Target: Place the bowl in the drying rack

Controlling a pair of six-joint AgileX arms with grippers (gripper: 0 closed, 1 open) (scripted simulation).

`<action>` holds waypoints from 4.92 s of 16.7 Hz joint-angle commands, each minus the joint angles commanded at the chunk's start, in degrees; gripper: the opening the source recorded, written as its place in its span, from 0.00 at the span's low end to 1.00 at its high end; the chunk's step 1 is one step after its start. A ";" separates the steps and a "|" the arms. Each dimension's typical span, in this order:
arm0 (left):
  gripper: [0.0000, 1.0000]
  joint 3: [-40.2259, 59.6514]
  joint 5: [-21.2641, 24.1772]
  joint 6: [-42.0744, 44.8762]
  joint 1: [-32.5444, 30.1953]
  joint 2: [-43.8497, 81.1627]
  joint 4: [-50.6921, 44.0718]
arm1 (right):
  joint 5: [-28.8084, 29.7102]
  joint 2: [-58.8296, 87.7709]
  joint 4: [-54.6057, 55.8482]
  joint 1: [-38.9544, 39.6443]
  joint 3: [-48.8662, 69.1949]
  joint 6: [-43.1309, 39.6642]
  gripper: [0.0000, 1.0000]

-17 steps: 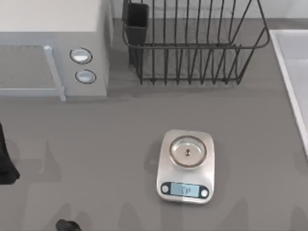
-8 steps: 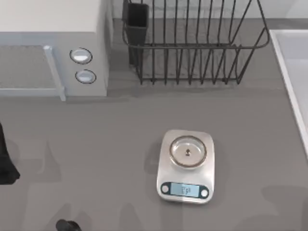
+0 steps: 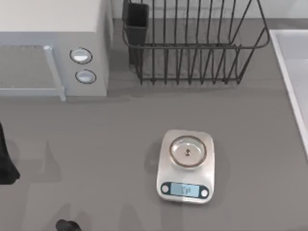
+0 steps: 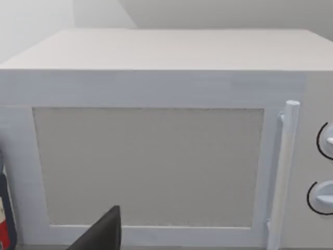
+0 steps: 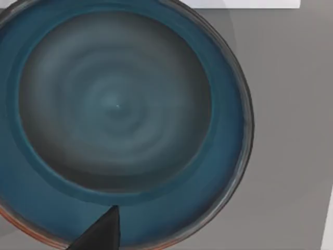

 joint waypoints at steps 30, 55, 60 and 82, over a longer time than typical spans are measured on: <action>1.00 0.00 0.00 0.00 0.00 0.00 0.00 | 0.00 9.78 20.17 -1.26 -12.59 -1.10 0.47; 1.00 0.00 0.00 0.00 0.00 0.00 0.00 | -0.04 8.12 -7.21 -1.92 11.20 -1.96 0.00; 1.00 0.00 0.00 0.00 0.00 0.00 0.00 | -0.02 5.46 -22.97 -1.83 25.54 -1.78 0.00; 1.00 0.00 0.00 0.00 0.00 0.00 0.00 | 28.16 -0.82 13.36 53.33 21.69 23.25 0.00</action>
